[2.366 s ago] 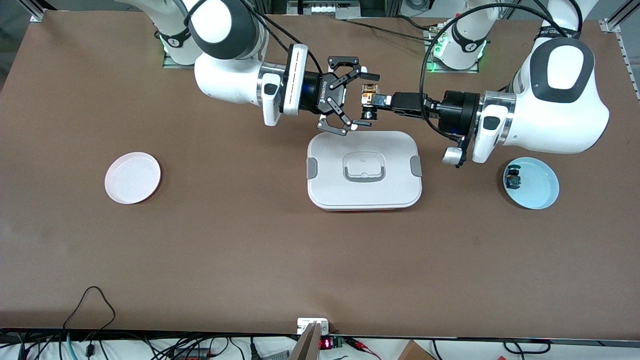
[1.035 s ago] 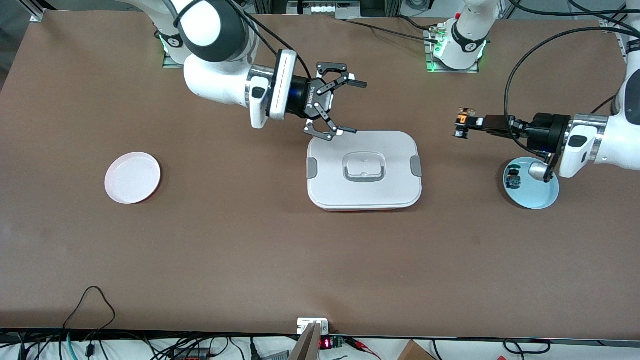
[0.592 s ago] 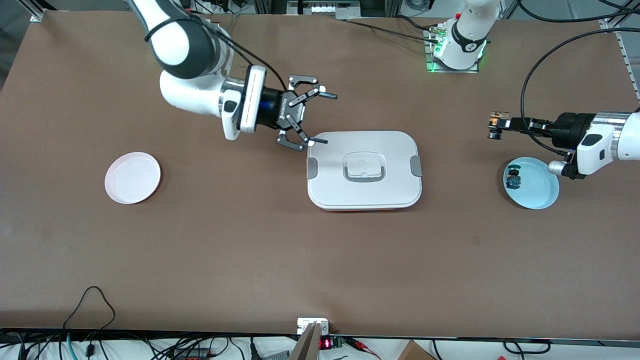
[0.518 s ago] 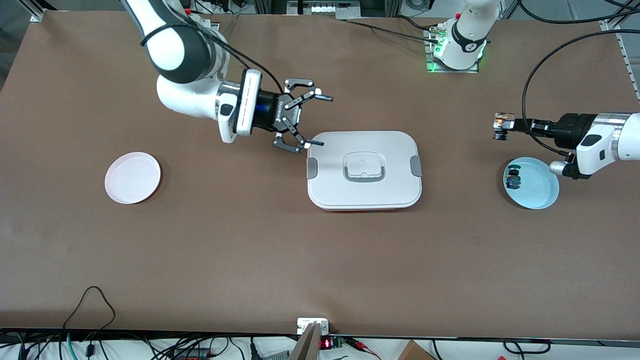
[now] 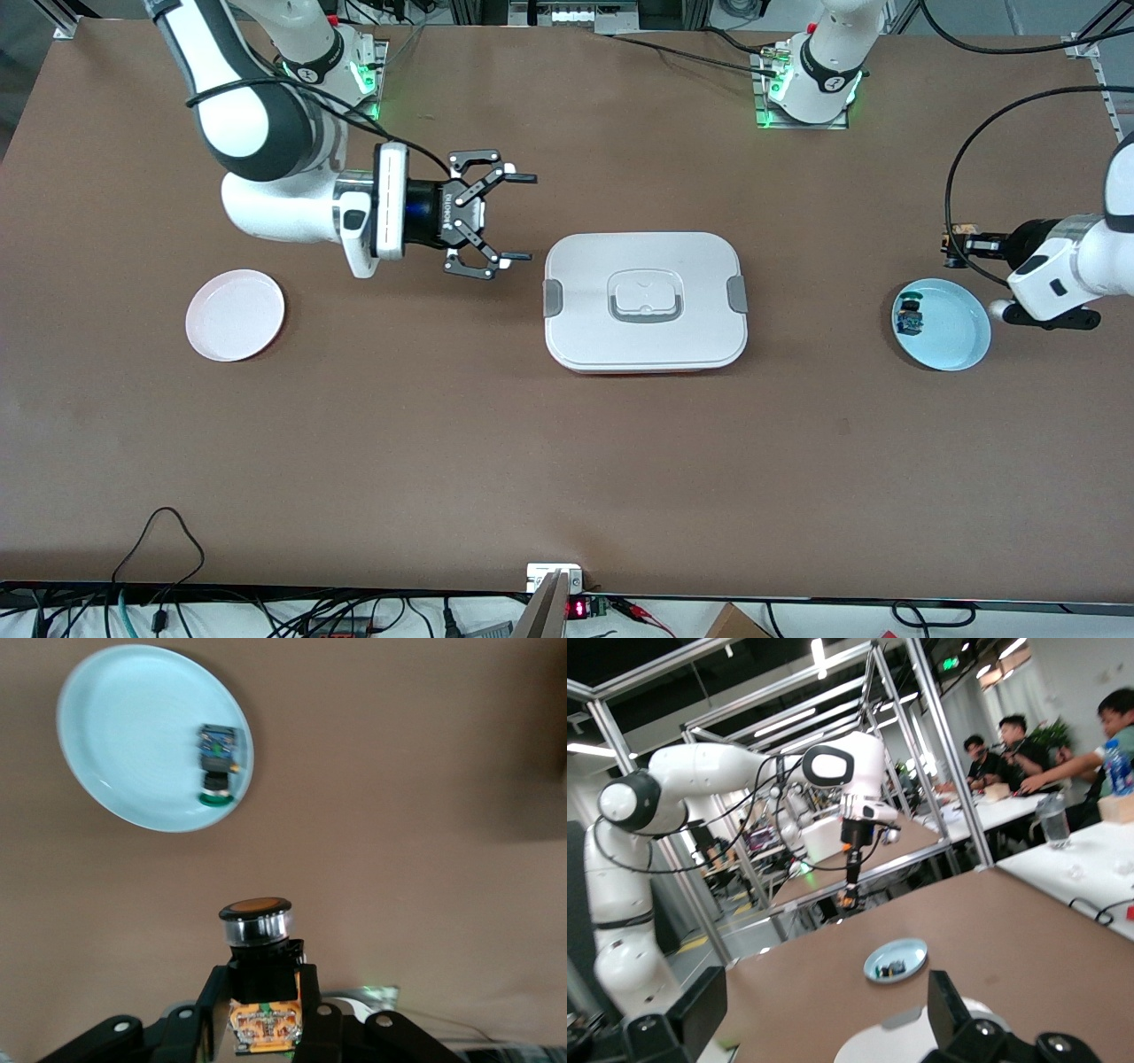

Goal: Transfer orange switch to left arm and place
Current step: 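Lower the switch onto the blue plate while the right gripper withdraws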

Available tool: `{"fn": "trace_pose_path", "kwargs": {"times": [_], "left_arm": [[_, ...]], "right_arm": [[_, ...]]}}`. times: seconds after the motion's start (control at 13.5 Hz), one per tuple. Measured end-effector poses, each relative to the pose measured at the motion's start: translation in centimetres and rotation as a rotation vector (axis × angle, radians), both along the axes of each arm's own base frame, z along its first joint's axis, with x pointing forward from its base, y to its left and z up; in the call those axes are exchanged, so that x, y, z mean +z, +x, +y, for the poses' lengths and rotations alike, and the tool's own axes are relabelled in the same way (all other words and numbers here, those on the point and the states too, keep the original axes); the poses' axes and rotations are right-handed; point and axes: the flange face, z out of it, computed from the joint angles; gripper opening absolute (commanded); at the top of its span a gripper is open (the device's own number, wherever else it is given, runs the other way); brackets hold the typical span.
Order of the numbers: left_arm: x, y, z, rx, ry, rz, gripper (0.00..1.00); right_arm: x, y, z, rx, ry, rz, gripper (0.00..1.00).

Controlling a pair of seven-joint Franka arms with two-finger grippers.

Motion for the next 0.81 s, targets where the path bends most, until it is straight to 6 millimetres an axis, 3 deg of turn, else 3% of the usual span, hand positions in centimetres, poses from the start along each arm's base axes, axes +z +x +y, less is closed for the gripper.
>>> {"fn": "trace_pose_path", "kwargs": {"times": [0.3,0.59,0.81], "left_arm": [[-6.2,-0.9,0.9,-0.057,0.061,-0.068,0.0],[-10.4,-2.1,1.3,-0.114,0.095,-0.133,0.0],[-13.6,-3.8,4.9,-0.129,0.12,-0.236,0.0]], "right_arm": [[-0.7,1.3,-6.8,0.115,-0.085,0.081,1.0],[-1.4,1.7,-13.4,0.165,-0.218,0.231,1.0],[-1.7,1.9,-17.2,0.137,-0.376,0.345,1.0]]}}
